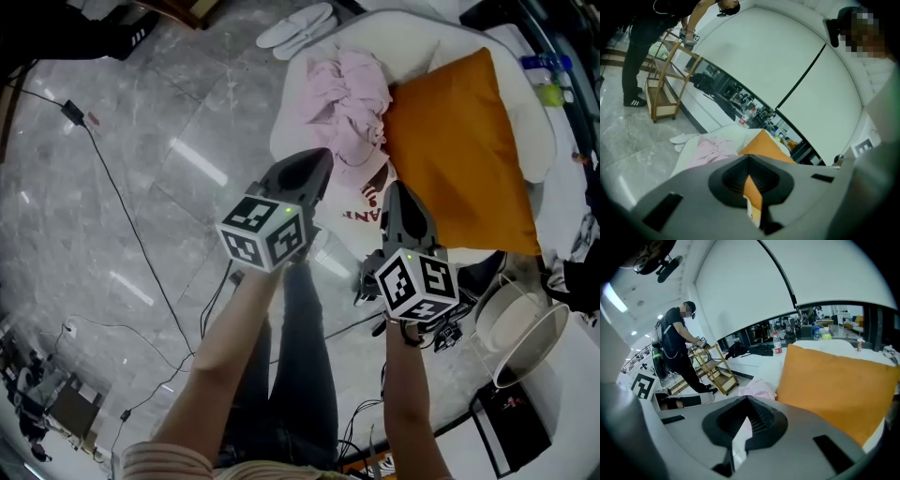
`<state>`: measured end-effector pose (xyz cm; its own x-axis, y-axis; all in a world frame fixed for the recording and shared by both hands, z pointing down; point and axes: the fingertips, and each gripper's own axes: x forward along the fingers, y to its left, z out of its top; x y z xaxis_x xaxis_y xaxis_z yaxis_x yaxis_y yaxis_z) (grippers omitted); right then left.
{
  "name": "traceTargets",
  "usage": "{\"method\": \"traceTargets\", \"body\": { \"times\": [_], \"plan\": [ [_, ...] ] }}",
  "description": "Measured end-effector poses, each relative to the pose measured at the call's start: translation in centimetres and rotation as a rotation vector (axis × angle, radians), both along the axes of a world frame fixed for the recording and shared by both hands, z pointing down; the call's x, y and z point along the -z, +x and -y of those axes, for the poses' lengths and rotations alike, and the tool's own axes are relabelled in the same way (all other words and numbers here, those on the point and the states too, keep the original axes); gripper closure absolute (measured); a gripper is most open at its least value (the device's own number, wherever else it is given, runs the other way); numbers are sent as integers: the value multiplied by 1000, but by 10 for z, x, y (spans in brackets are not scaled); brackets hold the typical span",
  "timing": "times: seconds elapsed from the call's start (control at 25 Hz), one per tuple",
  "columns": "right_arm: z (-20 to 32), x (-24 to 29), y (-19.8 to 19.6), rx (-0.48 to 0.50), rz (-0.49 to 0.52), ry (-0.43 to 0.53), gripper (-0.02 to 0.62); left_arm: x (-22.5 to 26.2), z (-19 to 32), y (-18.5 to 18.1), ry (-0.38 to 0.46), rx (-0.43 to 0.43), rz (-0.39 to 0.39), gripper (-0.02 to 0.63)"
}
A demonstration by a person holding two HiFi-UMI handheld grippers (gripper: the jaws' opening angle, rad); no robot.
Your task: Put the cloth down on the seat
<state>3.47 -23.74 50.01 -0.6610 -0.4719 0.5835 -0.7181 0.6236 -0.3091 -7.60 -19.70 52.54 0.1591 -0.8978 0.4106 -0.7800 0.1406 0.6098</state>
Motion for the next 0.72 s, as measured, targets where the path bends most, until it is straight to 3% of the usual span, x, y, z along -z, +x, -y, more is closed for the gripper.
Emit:
{"method": "traceTargets", "body": {
  "times": [0.52,0.72],
  "plan": [
    [-15,52,13,-45,34,51,588,57,-14,4,64,-43,26,594],
    [-23,83,13,-33,36,87,588,85,-22,6,79,-55,88,594]
  ]
}}
